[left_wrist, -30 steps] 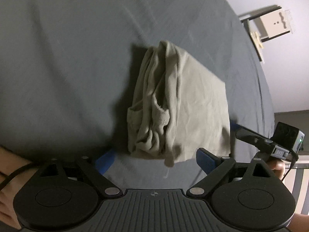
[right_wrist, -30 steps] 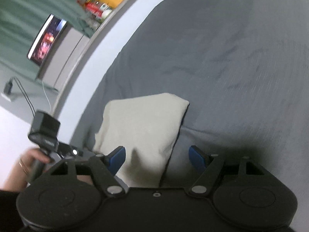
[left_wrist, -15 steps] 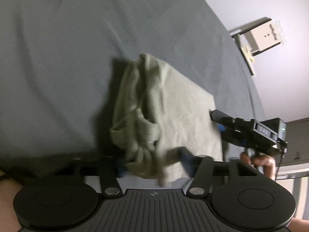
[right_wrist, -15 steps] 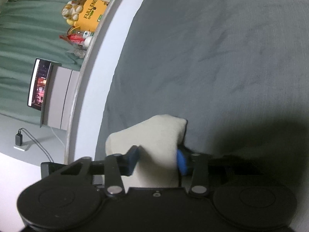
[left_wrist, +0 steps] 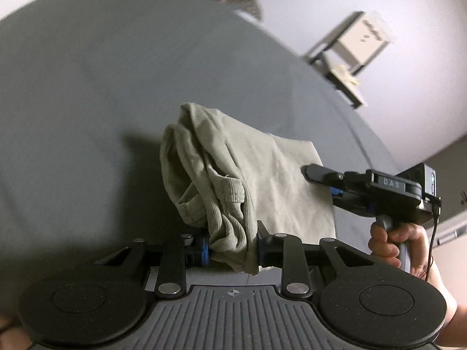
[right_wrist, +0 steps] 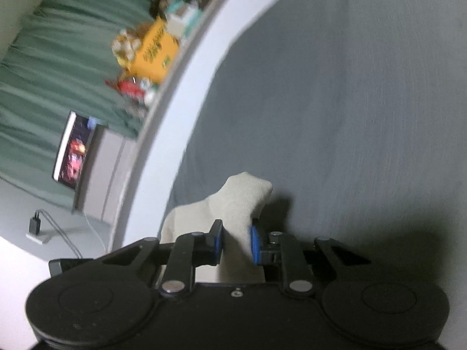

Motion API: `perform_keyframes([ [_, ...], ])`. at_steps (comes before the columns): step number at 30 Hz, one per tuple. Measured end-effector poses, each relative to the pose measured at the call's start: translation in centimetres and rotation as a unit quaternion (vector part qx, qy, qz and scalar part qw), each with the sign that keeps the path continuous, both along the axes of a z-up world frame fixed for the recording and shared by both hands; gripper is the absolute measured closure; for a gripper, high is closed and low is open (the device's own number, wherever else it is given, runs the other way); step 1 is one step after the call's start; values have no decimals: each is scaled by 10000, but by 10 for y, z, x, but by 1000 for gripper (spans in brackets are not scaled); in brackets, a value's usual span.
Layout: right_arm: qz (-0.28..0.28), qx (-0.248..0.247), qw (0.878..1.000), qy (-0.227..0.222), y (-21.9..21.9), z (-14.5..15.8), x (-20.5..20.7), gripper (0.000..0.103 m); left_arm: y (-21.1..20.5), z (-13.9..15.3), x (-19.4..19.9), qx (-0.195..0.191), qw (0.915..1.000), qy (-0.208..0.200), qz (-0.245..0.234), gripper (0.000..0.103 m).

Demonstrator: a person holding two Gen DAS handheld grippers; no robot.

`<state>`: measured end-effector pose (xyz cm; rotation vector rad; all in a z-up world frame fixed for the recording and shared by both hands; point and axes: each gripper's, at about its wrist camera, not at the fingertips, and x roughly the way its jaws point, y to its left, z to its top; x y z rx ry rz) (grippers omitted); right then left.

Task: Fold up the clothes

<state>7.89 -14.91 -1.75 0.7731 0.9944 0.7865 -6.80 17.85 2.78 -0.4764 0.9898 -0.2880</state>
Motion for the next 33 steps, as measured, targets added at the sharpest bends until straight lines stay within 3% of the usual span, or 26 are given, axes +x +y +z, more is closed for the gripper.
perform_keyframes([
  [7,-1019,-171,9921,-709,-90,60,29,84,-74,45,81,-140,9966,-566,-587,74],
  [11,-1479,-385,9832,-998,-139,75,51,84,-121,49,127,-234,9947,-718,-695,74],
  [14,-1639,-559,9790,-1073,-156,60,65,84,-156,48,158,-259,9937,-791,-755,74],
  [20,-1956,-906,9688,-1222,-190,31,92,84,-227,31,199,600,9881,-883,-1110,74],
  [23,-2057,-1098,9647,-1223,-202,16,100,84,-249,24,218,671,9877,-955,-1042,74],
  [27,-2216,-880,9661,-988,-217,-3,113,84,-262,10,232,782,9873,-943,-1014,74],
  [30,-2318,-1005,9652,-670,-227,-21,114,83,-262,-6,237,652,9907,-849,-843,73],
  [32,-2357,-1105,9639,-567,-227,-26,115,77,-259,-14,236,519,9918,-845,-805,73],
  [33,-2370,-1150,9631,-550,-226,-27,114,75,-256,-18,236,444,9923,-844,-792,66],
])
